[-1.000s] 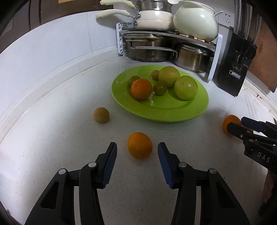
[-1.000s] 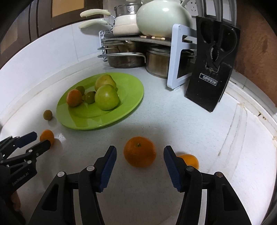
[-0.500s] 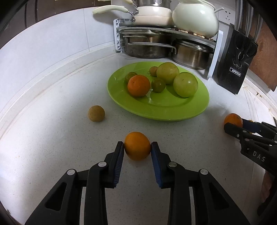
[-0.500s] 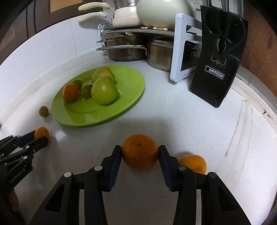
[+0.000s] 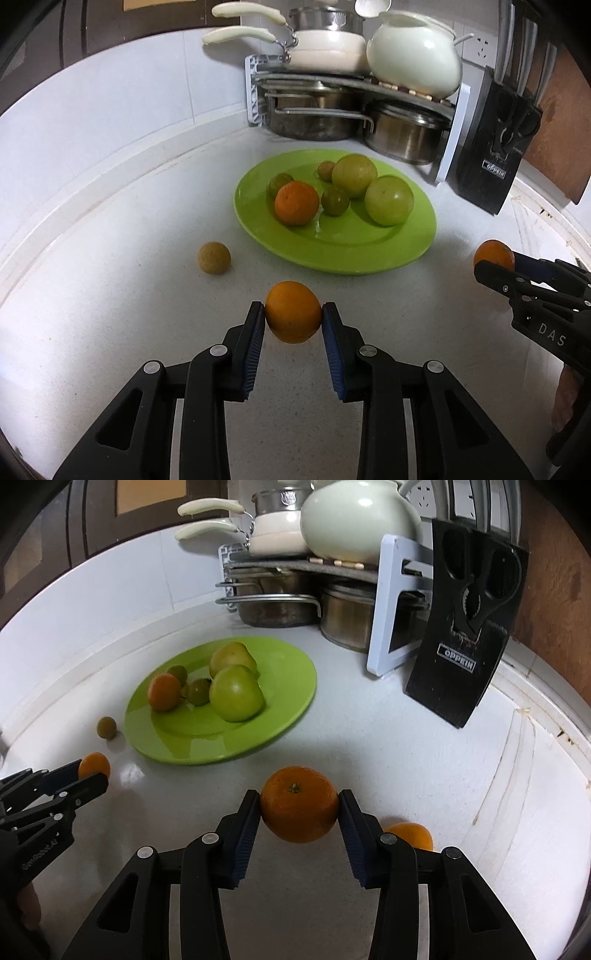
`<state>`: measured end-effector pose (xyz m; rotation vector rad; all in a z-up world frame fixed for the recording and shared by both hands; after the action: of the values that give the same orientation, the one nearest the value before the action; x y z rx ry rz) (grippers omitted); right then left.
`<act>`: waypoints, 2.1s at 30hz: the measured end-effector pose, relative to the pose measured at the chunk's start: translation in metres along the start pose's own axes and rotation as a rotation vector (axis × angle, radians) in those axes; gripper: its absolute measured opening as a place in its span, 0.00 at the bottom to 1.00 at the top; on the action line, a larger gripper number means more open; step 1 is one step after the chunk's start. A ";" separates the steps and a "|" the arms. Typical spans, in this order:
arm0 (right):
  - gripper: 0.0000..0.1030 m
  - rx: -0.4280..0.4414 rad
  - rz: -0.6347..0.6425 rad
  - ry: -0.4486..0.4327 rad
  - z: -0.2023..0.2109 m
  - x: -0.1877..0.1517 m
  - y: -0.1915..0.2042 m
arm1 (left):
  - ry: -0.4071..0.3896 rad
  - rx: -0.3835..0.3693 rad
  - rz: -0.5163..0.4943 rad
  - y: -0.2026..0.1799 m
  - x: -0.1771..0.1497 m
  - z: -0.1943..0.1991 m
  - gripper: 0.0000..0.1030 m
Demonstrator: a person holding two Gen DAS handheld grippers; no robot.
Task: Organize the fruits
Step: 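Carry both oranges over the green plate and open both grippers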
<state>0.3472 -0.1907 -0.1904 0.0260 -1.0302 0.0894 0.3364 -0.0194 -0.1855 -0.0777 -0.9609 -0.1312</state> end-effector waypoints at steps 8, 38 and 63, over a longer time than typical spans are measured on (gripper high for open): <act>0.43 0.034 0.013 -0.047 0.013 0.025 0.011 | -0.066 -0.033 -0.010 -0.002 0.028 0.015 0.31; 0.43 0.083 0.007 -0.049 -0.070 0.123 0.044 | -0.126 -0.109 -0.070 -0.001 0.135 -0.047 0.31; 0.43 0.100 0.019 0.063 -0.137 0.125 0.048 | 0.017 -0.168 -0.101 -0.008 0.125 -0.129 0.31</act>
<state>0.5236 -0.1264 -0.1550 0.1032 -0.9627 0.1580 0.5108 -0.0528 -0.1570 -0.1827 -0.9359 -0.3052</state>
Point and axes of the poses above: each gripper's, at about its wrist camera, not at the fingertips, and z roughly against the way its jaws point, y to its left, x to its top, the point moved 10 cm from there along -z, roughly the way its jaws point, and after that the axes turned 12 degrees about -y, right-handed, at the moved point
